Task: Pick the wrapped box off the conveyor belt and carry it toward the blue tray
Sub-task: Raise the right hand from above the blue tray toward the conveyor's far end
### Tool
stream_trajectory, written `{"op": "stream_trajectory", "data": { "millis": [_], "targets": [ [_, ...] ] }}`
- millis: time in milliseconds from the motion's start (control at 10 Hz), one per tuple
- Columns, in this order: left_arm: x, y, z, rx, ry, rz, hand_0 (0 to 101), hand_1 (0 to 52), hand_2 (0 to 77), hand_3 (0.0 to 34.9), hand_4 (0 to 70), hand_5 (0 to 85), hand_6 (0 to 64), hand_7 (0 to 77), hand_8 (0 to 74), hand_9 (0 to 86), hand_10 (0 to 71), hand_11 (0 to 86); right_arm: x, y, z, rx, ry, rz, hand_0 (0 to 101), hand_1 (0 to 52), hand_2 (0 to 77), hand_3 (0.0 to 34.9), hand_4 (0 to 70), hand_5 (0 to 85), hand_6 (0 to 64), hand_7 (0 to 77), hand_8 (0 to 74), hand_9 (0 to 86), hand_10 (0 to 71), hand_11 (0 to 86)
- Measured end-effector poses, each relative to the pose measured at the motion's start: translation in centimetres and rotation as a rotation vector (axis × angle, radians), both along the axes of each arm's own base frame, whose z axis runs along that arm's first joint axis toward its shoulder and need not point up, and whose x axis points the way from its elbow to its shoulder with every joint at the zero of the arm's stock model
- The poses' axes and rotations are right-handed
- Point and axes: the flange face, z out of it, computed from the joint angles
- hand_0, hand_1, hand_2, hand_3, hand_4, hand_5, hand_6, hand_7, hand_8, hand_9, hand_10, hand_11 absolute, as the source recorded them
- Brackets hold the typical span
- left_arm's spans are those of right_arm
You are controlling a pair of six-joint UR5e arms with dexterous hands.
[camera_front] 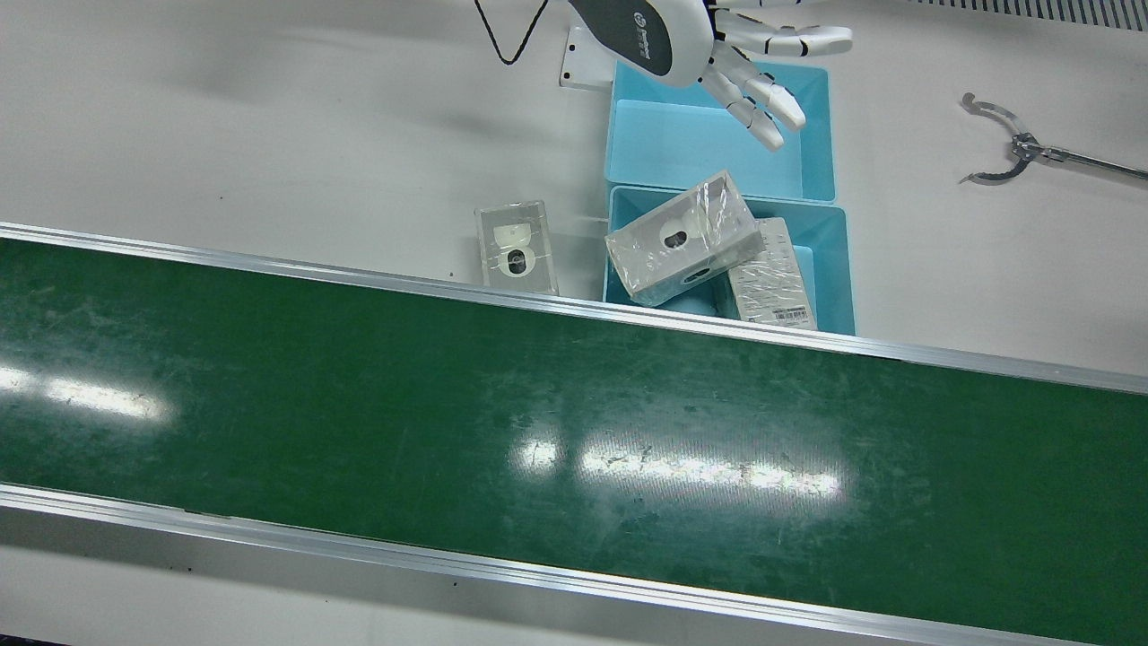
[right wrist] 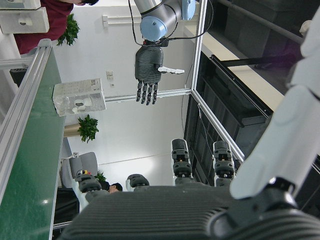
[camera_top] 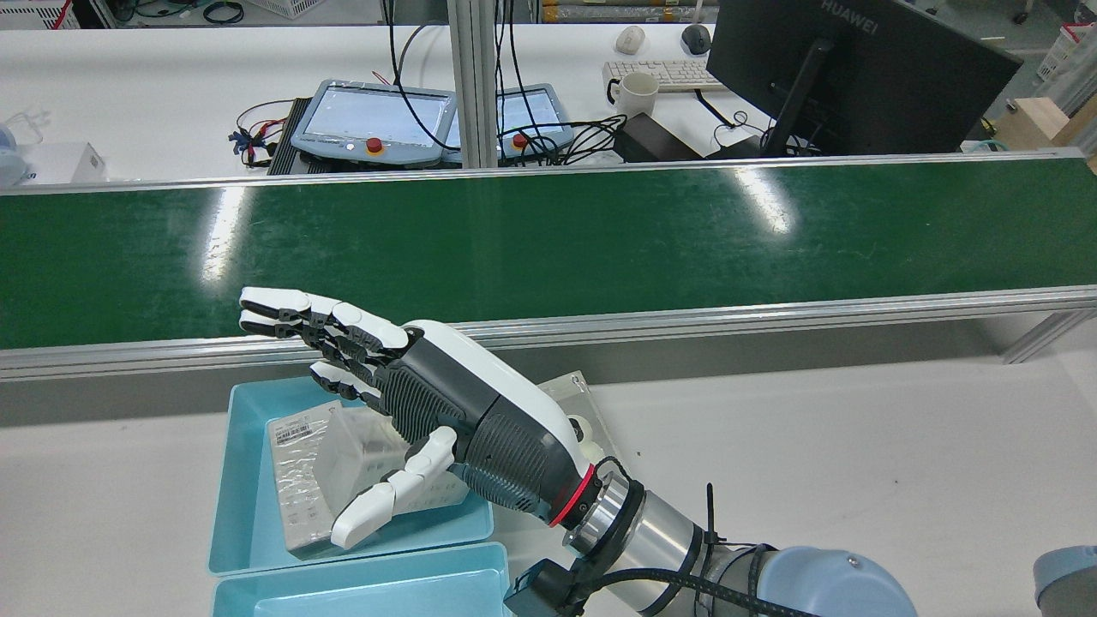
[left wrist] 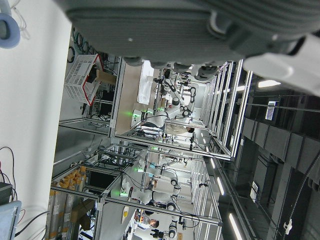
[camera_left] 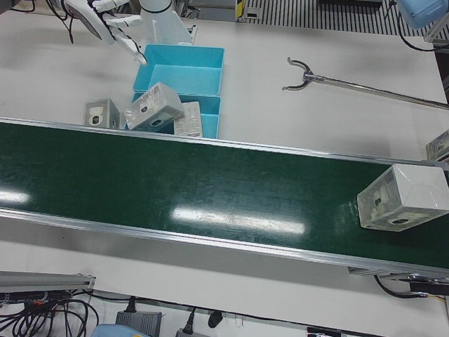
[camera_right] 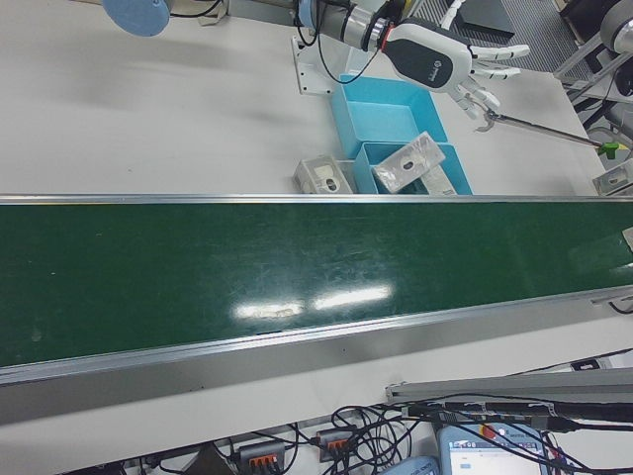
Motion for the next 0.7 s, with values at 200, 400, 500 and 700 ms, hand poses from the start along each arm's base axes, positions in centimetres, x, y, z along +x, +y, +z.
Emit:
{"op": "stream_trajectory", "data": {
  "millis": [200,400,500,700],
  "targets": [
    [0.0,0.0,0.0,0.000,0.000,0.000,0,0.0,1.1,0.0,0.5,0.5,0.0,0.5,0.5,0.5,0.5,0.0,0.2,-0.4,0.3,-0.005,0.003,0.005,39,6.0,9.8,30.3,10.9,13.6,0.0,16.9,0.0,2.2,3.3,4.9],
    [0.0,0.0,0.0,0.000,0.000,0.000,0,0.0,0.5,0.0,0.5,0.5,0.0,0.5,0.0,0.5,0.5,0.0,2.2,-3.2,1.9,-0.022,0.021,0.051,38,7.6,10.9,30.3,12.0,16.9,0.0,18.0,0.0,2.2,3.3,4.9],
    [0.0,0.0,0.0,0.000,0.000,0.000,0,0.0,0.5,0.0,0.5,0.5,0.5,0.5,0.0,0.0,0.5,0.0,4.5,-5.9,3.1,-0.030,0.046,0.107,44,14.2,16.4,30.3,12.0,16.9,0.0,18.0,0.0,2.2,0.0,2.2],
    [0.0,0.0,0.0,0.000,0.000,0.000,0,0.0,0.5,0.0,0.5,0.5,0.0,0.5,0.5,0.0,0.5,0.0,11.2,-12.0,6.6,-0.078,0.188,0.252,47,19.1,22.9,30.4,12.0,18.0,0.0,18.0,0.0,2.2,0.0,2.2]
  ]
}}
